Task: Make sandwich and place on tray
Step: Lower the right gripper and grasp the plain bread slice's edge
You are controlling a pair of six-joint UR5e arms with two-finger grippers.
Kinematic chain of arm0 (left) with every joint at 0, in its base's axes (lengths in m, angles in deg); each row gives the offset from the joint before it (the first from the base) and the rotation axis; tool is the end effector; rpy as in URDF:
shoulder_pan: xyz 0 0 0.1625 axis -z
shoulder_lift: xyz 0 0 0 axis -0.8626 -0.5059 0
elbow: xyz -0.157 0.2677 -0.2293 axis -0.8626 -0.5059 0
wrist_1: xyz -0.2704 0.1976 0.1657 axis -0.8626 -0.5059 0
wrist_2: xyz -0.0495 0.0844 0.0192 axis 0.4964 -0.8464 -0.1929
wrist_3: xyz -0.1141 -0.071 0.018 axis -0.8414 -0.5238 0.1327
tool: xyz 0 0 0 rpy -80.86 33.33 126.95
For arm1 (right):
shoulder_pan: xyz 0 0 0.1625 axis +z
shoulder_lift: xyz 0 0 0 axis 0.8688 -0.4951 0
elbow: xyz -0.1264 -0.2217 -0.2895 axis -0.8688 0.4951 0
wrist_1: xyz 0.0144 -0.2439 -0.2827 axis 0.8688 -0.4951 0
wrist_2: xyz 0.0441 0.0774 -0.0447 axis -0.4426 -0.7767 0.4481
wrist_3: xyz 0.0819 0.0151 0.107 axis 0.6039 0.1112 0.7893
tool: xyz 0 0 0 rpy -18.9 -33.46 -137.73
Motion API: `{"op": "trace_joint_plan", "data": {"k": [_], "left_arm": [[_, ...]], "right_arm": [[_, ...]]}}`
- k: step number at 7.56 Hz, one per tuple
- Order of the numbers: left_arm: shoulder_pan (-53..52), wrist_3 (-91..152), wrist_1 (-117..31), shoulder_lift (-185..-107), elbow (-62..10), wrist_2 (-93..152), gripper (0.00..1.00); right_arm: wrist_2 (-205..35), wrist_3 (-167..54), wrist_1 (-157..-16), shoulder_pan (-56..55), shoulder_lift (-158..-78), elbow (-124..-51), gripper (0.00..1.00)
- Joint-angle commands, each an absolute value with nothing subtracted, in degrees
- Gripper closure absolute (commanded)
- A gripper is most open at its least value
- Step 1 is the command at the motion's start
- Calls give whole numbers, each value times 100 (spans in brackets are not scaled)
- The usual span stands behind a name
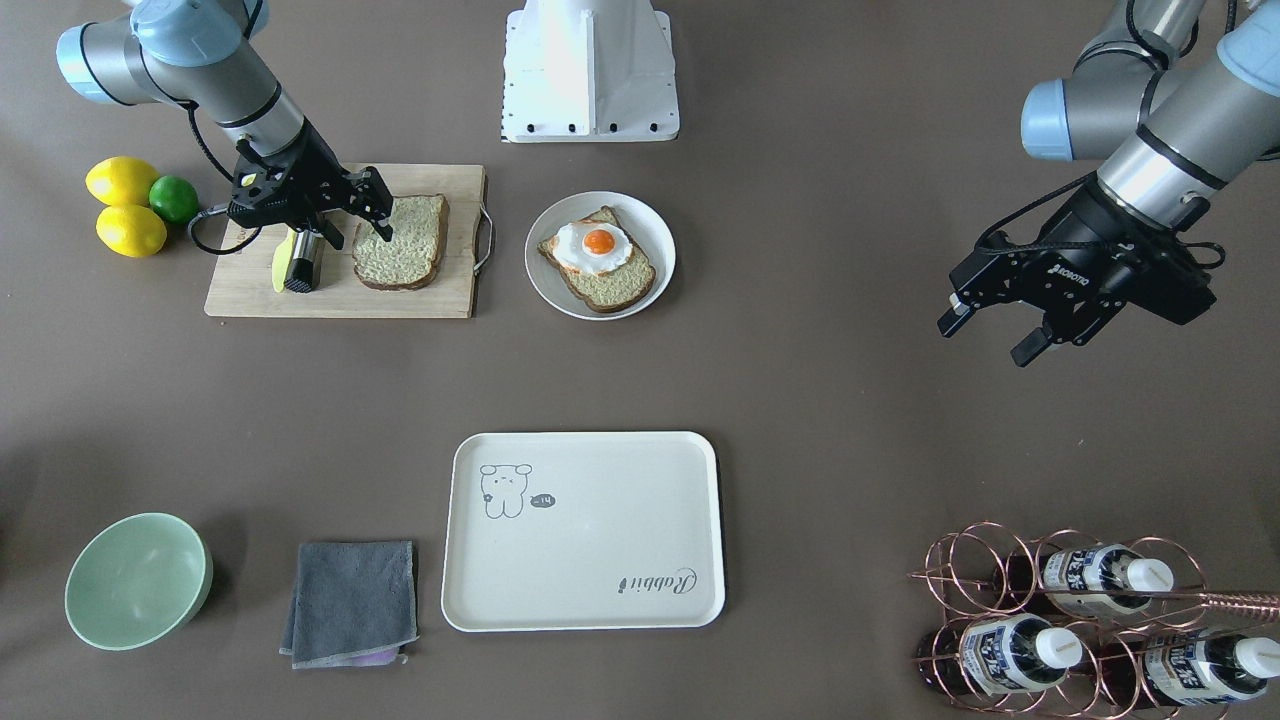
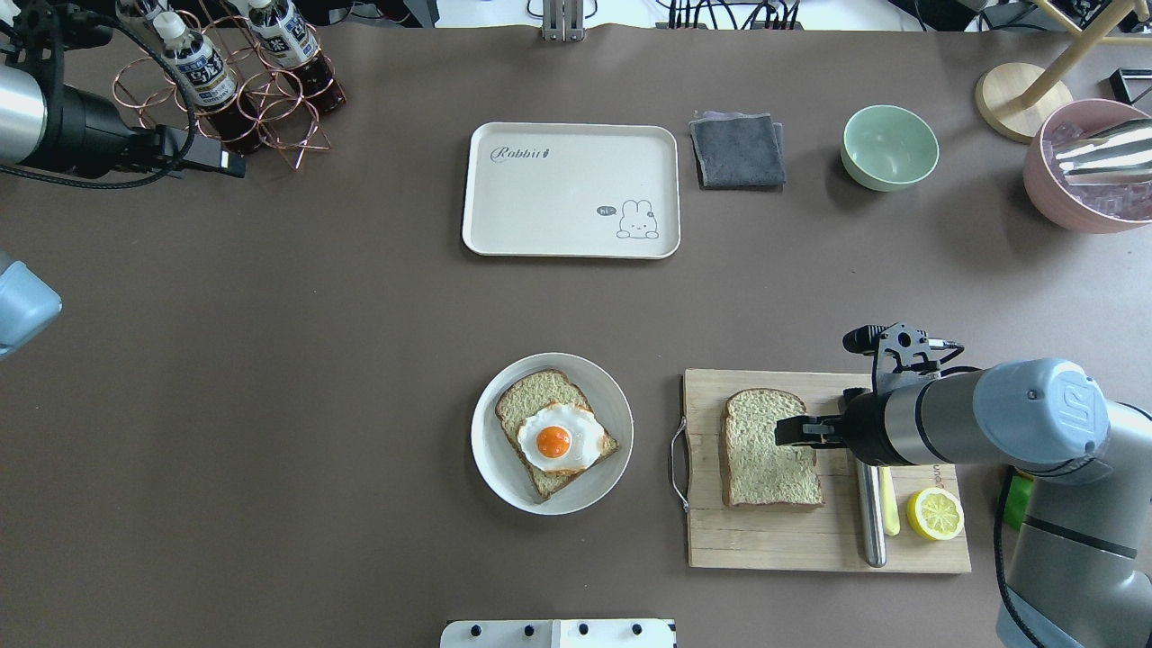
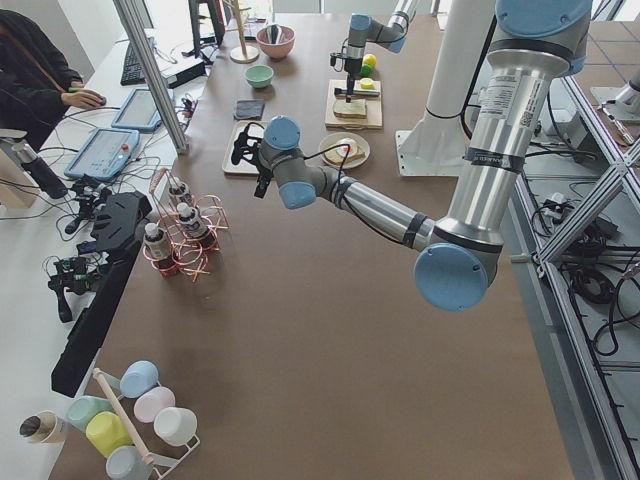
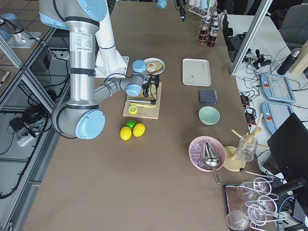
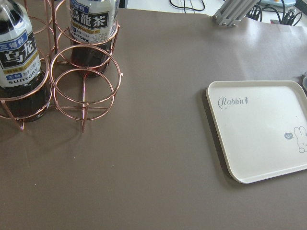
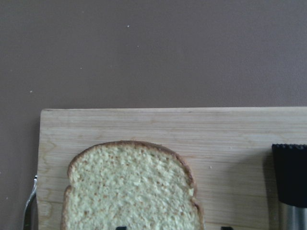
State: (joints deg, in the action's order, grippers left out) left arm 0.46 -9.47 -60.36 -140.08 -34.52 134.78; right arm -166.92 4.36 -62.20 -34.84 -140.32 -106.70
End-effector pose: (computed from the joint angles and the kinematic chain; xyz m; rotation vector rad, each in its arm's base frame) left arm 0.2305 -0.5040 0.3542 0.4350 1.1624 -0.0014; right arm -0.3906 -0.2950 0.4124 0.1011 -1.0211 0.0728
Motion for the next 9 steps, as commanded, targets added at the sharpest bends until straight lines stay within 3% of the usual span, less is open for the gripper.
{"op": "trace_joint_plan", "data": {"k": [1,6,7,8,9], "left_arm": [[42,-947,-6037,-14017,-3452,13478,3],[42,-947,-6037,-14009,-3443,13478,3],[42,-947,-6037,-14009,-3443,13478,3],[51,-947,-6037,-14009,-3443,13478,3],[51,-947,-6037,-14009,-3443,13478,3]], "right_arm": [[-16684,437,-6220,-3527,-14027,-10657,36],[-16684,437,-6220,-3536,-14053,-10595,36],[-16676,437,-6220,-3545,-14053,-10595,43],[-16658,437,-6220,-3545,-14044,-10595,77],[-16649,481,-6220,-3545,-14027,-10604,100]]}}
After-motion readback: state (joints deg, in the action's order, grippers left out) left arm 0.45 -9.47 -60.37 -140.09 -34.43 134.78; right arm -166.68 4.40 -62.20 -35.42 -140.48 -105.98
